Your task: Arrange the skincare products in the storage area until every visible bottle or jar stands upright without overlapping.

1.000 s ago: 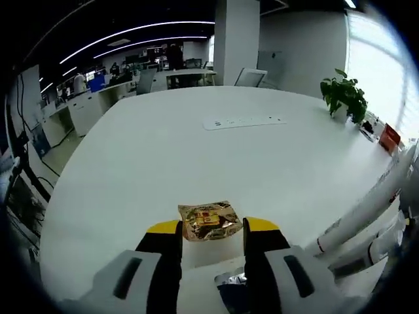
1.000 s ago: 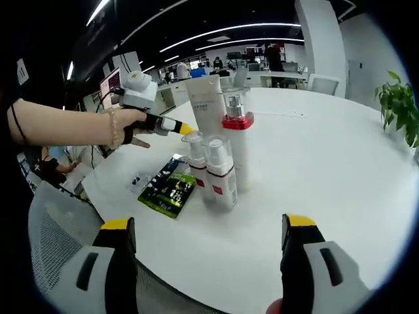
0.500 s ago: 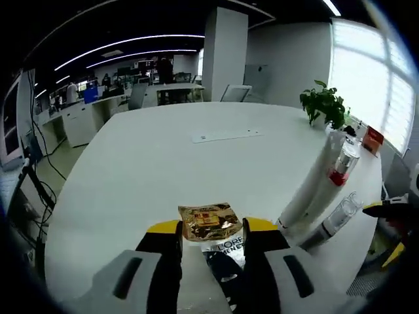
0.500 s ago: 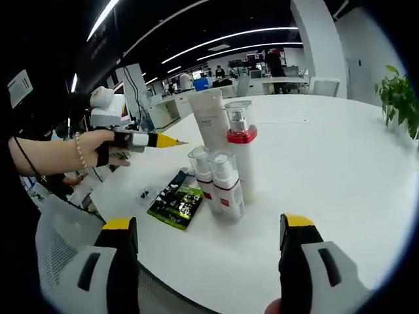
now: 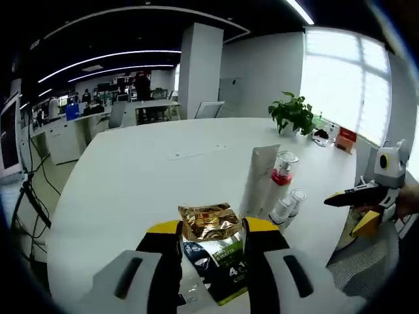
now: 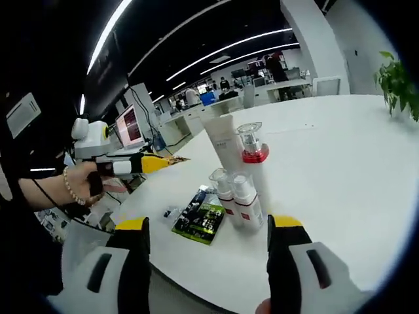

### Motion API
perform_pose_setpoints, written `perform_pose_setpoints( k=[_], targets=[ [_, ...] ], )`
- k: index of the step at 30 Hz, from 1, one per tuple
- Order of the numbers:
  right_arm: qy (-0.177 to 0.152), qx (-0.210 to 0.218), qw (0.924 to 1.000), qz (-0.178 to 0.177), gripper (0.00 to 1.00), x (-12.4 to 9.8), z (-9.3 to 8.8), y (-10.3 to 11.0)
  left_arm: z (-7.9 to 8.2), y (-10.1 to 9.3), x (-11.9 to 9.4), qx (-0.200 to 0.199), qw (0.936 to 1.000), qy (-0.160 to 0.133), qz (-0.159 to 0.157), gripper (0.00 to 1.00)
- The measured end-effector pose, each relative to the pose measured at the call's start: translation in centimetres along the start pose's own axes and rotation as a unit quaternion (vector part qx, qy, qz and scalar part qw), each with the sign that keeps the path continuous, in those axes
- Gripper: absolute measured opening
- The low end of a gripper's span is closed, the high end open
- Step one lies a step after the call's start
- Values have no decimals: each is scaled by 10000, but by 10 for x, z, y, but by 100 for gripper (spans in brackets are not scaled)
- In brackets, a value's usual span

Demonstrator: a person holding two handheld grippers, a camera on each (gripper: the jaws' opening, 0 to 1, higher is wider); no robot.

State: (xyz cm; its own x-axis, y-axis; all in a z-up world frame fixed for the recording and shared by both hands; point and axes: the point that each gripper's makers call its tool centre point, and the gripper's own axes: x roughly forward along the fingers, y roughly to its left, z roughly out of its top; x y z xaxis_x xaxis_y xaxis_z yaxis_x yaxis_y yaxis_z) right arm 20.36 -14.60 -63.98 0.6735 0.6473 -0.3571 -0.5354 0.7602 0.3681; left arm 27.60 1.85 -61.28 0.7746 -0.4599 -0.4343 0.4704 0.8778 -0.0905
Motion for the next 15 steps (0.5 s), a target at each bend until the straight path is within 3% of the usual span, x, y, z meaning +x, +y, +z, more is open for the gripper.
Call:
perform_pose_setpoints(
  k=[8, 13, 15],
  targets=[
    [-359, 580, 9962, 549, 55, 7, 22, 27, 6, -25, -24, 300, 9990, -180, -264, 30],
    [-684, 1001, 9896, 778, 42, 17, 40, 36, 11, -37, -34, 460, 9974, -312, -453, 30],
    [-788, 1357, 9832, 929, 40, 23, 47, 43, 16, -45, -39, 502, 9965, -374, -548, 30]
  ],
)
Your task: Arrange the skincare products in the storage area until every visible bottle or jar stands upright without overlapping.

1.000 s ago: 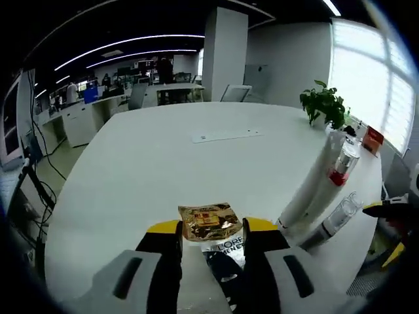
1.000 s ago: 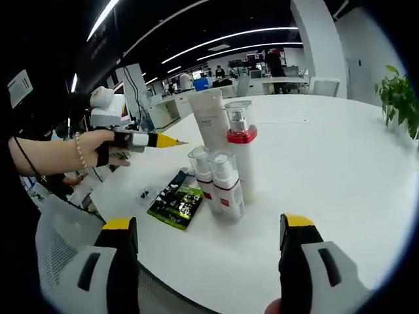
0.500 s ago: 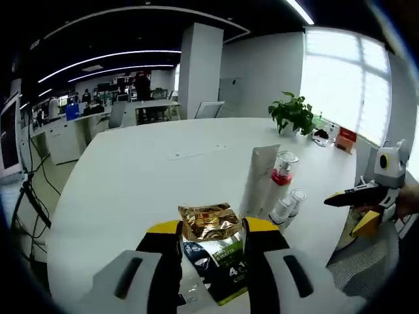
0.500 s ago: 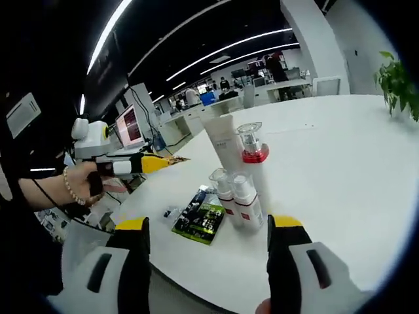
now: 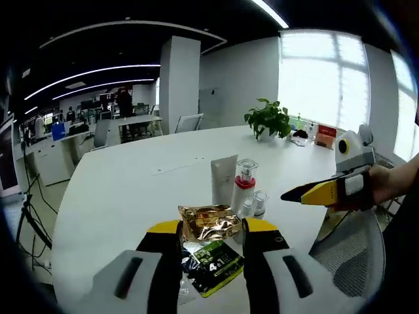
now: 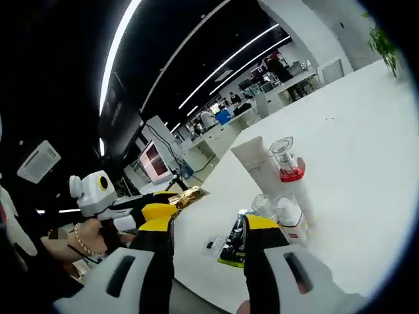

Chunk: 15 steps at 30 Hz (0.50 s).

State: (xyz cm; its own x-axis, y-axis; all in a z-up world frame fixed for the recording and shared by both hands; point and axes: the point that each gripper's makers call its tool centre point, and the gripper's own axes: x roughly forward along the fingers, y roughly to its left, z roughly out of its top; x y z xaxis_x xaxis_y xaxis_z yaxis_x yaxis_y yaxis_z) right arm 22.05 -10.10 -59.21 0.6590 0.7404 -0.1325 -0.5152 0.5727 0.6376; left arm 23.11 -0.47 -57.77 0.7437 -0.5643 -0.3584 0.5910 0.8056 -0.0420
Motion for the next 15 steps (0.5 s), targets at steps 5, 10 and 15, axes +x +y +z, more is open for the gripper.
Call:
perform_pose_setpoints(
  k=[5, 10, 15],
  targets=[
    [-290, 728, 9966, 272, 33, 18, 5, 16, 8, -16, -5, 197, 9996, -76, -188, 30],
    [-305, 1380, 9891, 410, 29, 29, 3, 17, 10, -24, -9, 276, 9991, -148, -277, 30],
    [-398, 1857, 9807, 463, 20, 34, 0, 15, 13, -27, -11, 282, 9990, -187, -302, 30]
  ],
)
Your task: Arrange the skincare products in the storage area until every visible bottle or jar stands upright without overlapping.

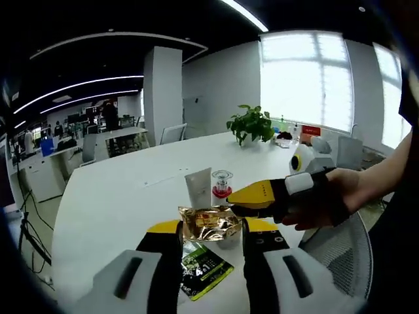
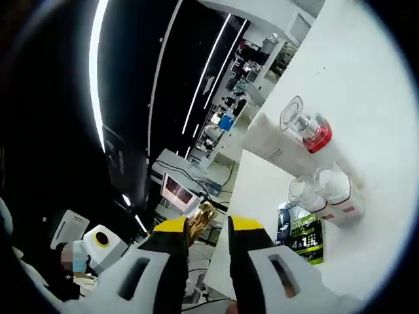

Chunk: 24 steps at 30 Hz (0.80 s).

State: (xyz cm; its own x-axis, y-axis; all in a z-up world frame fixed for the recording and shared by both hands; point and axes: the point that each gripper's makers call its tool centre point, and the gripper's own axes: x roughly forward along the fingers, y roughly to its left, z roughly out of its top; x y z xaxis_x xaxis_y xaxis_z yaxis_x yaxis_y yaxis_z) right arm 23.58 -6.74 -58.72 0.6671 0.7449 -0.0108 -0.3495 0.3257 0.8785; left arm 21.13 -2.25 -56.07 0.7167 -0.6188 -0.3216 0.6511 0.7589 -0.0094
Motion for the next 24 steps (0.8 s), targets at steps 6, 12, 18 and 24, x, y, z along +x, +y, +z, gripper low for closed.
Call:
perform_pose_setpoints(
  k=[6, 12, 18, 24],
  targets=[
    [-2, 260, 9996, -52, 8, 2, -5, -1, -4, -1, 0, -3, 10000, 22, -26, 31],
    [-54, 635, 9979, -97, 2, 3, -7, -5, -11, -2, -1, -67, 9999, 102, -34, 16],
    [-68, 739, 9972, -78, 1, 4, -7, -4, -19, 8, -2, -457, 9988, 139, 65, 41],
    [9, 671, 9977, -2, 1, 6, -8, -4, -22, 13, -8, -850, 9963, 92, -11, 33]
  ],
)
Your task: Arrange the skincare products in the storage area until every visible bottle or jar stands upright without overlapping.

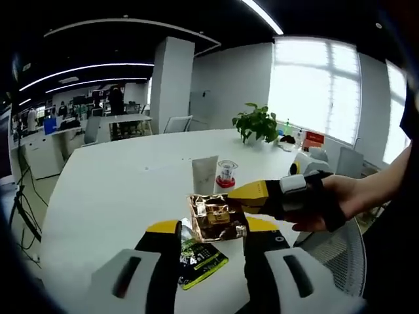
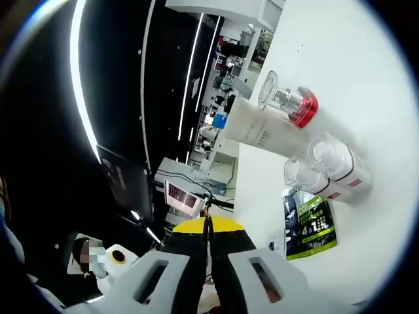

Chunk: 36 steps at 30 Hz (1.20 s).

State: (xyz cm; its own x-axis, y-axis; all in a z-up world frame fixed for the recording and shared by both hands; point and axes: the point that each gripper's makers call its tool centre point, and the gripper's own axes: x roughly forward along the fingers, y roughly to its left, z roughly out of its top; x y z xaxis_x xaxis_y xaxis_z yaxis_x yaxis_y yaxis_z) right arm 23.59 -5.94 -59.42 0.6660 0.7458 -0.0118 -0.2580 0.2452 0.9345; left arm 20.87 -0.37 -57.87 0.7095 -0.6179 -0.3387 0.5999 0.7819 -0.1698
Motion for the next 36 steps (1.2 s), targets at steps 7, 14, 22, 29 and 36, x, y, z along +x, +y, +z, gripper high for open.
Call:
perform_pose_setpoints(
  k=[7, 14, 22, 29, 36],
  targets=[
    [72, -65, 9999, 124, 1, 2, -3, 4, -8, 0, -5, -1109, 9928, -88, -445, 26],
    [196, -276, 9993, 138, 1, 4, -8, 9, -16, 7, -8, -2312, 9694, -334, -753, 21],
    [352, -516, 9980, 88, 1, 14, -18, 9, -25, 16, -12, -2498, 9655, -302, -664, 5],
    [669, -1505, 9863, -112, 1, 27, -30, 7, -35, 31, -16, -2616, 9641, -175, -430, 0],
    [1107, -3177, 9406, -448, 1, 38, -42, 0, -52, 45, -21, -2642, 9641, 20, -260, 0]
  ],
)
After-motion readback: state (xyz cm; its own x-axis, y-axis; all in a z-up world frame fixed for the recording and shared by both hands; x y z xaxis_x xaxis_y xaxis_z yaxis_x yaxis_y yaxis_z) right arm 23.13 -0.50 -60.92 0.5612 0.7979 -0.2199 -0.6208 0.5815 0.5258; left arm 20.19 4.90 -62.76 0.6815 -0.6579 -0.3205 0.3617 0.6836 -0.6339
